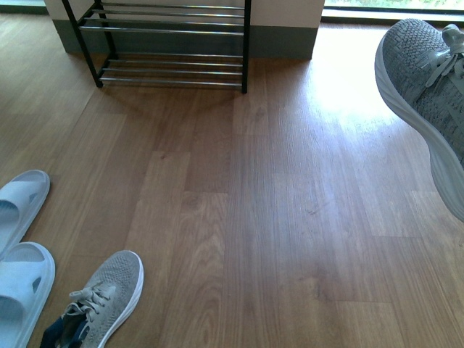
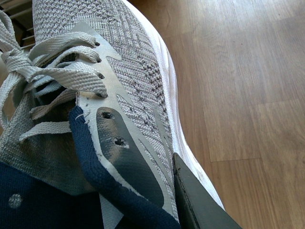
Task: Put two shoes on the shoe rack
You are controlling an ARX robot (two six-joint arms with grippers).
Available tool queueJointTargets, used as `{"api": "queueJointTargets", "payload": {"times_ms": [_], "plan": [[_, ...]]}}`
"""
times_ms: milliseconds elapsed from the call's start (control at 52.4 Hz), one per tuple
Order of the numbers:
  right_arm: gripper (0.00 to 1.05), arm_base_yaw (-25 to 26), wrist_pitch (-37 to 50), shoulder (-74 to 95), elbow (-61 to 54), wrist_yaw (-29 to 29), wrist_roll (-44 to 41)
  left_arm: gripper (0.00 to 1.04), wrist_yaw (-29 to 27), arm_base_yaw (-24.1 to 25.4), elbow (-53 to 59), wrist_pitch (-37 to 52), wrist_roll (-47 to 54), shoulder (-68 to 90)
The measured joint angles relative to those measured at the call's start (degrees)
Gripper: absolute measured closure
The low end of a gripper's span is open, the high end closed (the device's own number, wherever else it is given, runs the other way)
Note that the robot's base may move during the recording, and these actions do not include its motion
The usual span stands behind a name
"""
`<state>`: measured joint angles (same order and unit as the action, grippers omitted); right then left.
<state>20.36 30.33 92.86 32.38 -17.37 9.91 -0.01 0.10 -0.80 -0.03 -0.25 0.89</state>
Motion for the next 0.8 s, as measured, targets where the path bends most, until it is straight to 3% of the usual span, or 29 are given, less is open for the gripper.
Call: {"api": "queueJointTargets", "payload": {"times_ms": [57, 153, 191, 325, 420, 592, 802], "plan": [[1.04, 0.00, 0.00, 0.00, 0.00, -0.02, 0.00, 0.09, -0.04, 0.00, 0.00, 0.00, -0.02, 0.02], [1.04, 0.00, 0.00, 0.00, 0.00, -0.07, 0.00, 0.09, -12.52, -4.02, -3.56, -9.62, -7.45, 5.92], [1.04, 0.00, 0.00, 0.00, 0.00, -0.04, 0.00, 0.09, -14.16, -3.69, -4.79, -11.04, -11.37, 11.65], [1.04, 0.00, 0.00, 0.00, 0.00, -0.04, 0.00, 0.09, -3.48, 5.22, -4.87, 1.01, -10.58, 32.00], [1.04, 0.00, 0.00, 0.00, 0.00, -0.02, 0.00, 0.09, 3.91, 13.90, -4.79, 18.80, -3.50, 54.01], [1.04, 0.00, 0.00, 0.00, 0.00, -0.04, 0.00, 0.09, 10.91, 19.52, -6.23, 43.01, 3.52, 91.01], [1.04, 0.00, 0.00, 0.00, 0.00, -0.07, 0.00, 0.09, 16.17, 21.68, -9.86, 53.81, 7.30, 116.65]]}}
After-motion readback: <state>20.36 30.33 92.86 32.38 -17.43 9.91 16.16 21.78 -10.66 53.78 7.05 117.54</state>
